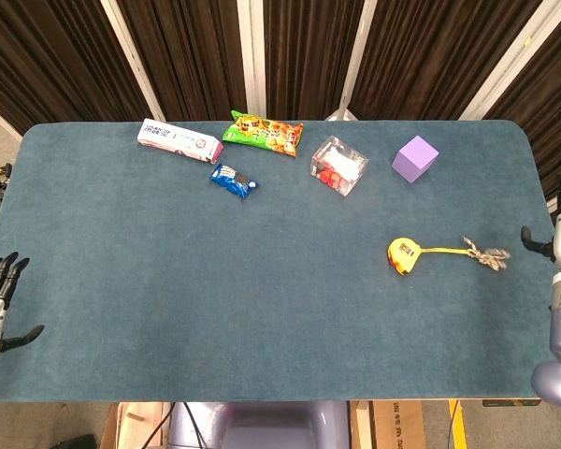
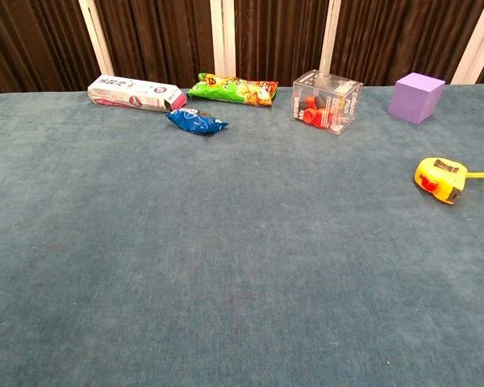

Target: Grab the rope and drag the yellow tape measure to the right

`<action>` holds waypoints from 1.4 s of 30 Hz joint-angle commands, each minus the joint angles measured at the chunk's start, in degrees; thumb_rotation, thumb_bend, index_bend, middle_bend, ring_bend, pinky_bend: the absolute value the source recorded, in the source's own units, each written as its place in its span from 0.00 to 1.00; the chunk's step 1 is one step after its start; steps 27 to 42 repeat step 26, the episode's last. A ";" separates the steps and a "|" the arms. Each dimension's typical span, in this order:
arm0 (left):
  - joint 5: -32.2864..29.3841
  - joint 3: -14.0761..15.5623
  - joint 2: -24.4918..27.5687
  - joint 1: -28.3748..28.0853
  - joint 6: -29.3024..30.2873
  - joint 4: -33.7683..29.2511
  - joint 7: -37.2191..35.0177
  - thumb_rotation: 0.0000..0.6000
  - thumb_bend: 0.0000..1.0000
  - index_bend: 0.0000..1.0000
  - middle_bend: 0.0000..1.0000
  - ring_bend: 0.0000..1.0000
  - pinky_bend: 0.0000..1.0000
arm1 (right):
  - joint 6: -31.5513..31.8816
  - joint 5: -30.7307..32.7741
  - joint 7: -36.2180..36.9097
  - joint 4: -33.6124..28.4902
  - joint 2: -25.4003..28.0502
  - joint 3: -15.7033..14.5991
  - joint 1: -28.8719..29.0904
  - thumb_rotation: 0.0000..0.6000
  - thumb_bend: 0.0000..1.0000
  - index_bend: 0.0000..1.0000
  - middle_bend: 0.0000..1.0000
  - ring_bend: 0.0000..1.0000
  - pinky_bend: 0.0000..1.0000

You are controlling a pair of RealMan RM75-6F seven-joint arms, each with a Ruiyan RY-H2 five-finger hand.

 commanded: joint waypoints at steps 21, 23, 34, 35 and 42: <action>1.78 1.04 0.10 2.63 4.32 0.11 5.02 1.00 0.00 0.00 0.00 0.00 0.00 | 29.94 -47.22 1.21 -4.97 -2.40 -21.95 -20.51 1.00 0.26 0.00 0.00 0.00 0.00; 1.25 0.99 -0.21 2.63 3.89 0.36 5.16 1.00 0.00 0.00 0.00 0.00 0.00 | 29.84 -47.01 2.35 -4.65 -2.32 -21.91 -20.92 1.00 0.26 0.00 0.00 0.00 0.00; 0.54 0.55 -0.60 2.40 3.47 0.62 5.61 1.00 0.00 0.00 0.00 0.00 0.00 | 29.45 -47.00 2.92 -4.51 -2.33 -21.62 -20.93 1.00 0.26 0.00 0.00 0.00 0.00; 0.54 0.55 -0.60 2.40 3.47 0.62 5.61 1.00 0.00 0.00 0.00 0.00 0.00 | 29.45 -47.00 2.92 -4.51 -2.33 -21.62 -20.93 1.00 0.26 0.00 0.00 0.00 0.00; 0.54 0.55 -0.60 2.40 3.47 0.62 5.61 1.00 0.00 0.00 0.00 0.00 0.00 | 29.45 -47.00 2.92 -4.51 -2.33 -21.62 -20.93 1.00 0.26 0.00 0.00 0.00 0.00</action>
